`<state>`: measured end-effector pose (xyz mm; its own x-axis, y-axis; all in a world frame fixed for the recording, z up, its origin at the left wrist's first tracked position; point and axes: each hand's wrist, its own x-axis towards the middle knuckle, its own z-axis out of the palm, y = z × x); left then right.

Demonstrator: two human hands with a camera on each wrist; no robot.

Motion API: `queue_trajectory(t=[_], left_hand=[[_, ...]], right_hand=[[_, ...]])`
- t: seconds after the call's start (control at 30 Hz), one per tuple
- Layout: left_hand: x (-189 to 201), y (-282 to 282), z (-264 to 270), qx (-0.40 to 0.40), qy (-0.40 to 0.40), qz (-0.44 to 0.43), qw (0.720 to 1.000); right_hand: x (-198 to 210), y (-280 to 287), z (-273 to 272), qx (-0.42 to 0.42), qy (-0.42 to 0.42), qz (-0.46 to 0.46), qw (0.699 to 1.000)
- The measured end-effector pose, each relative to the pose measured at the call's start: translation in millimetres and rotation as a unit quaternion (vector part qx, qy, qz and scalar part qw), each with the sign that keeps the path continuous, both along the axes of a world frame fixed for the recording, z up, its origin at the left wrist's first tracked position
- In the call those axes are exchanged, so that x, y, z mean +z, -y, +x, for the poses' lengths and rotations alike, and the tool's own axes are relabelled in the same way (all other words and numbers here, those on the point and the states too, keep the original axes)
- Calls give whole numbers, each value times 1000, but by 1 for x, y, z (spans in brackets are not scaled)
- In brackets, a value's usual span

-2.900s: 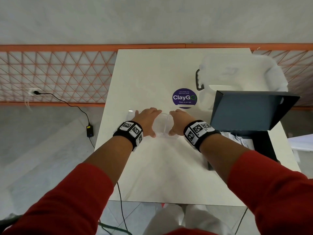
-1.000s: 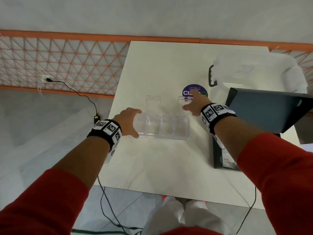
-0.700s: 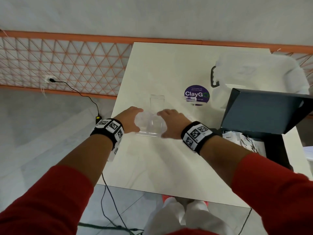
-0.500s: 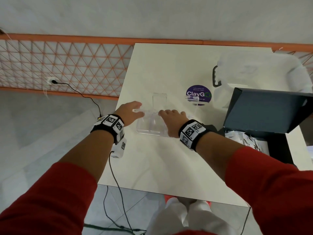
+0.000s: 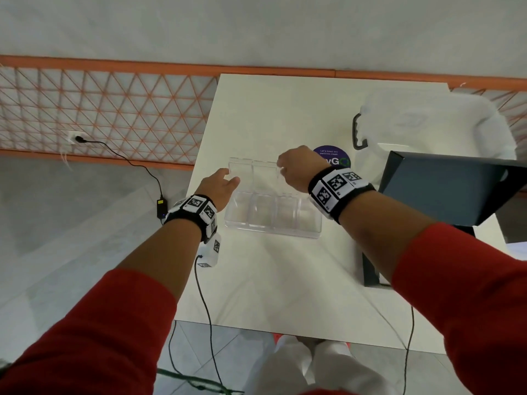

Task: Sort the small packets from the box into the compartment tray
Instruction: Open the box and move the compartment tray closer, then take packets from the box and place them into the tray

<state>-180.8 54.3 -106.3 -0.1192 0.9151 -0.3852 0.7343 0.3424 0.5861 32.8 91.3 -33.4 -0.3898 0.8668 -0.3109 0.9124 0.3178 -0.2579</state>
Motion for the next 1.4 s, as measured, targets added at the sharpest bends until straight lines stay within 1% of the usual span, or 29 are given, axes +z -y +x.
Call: queue_trajectory(t=[0.1,0.17,0.23,0.3,0.37,0.43,0.53,0.6,0.67,0.77,0.8,0.87,0.93,0.97,1.03,1.1,1.13,1.2,1.23,1.27,1.33,1.4], left_hand=[[-1,6,-2,-10,-26,2,1000],[-2,13,1,-1,-49,19,999],[-2,24,7,22,-65,51,996],[-1,36,16,20,-102,100,990],[-2,47,27,-31,-145,140,979],[-3,55,40,-109,-173,159,966],[-8,68,66,-239,-180,152,942],[-15,75,84,-301,-198,129,924],[-21,79,99,-309,-233,107,916],[-24,82,120,-269,-292,91,913],[-23,83,128,-251,-291,106,917],[-19,85,150,-229,-249,150,929],[-15,89,178,-247,-183,183,934],[-13,91,195,-272,-153,192,931],[-10,95,229,-331,-106,201,916],[-8,96,258,-368,-88,185,907],[-9,96,270,-375,-88,164,908],[-10,97,286,-372,-80,105,919],[-11,98,291,-365,-70,80,925],[-12,99,294,-360,-62,64,929],[-15,102,294,-357,-65,51,930],[-18,106,291,-359,-84,43,929]], right_hand=[[-1,-5,2,-18,19,20,999],[-3,-6,4,-18,30,29,999],[-4,-5,7,-18,34,27,999],[-5,-3,12,-19,21,24,999],[-4,3,20,-24,-1,29,999],[-2,9,34,-37,-29,42,998],[6,16,64,-48,-66,85,993],[15,20,91,-64,-90,76,991],[21,26,122,-74,-99,60,990],[26,45,172,-90,-122,3,988],[26,52,187,-90,-130,-16,987],[24,67,214,-102,-171,-41,979],[21,79,237,-123,-208,-64,968],[18,84,249,-130,-213,-80,965],[11,93,268,-143,-186,-116,965],[2,97,286,-152,-113,-132,973],[-2,99,292,-151,-58,-142,977],[-15,102,301,-145,50,-171,973],[-23,103,304,-148,82,-176,970],[-30,103,307,-173,86,-187,963],[-48,103,309,-239,46,-211,947],[-68,103,309,-280,11,-229,932]])
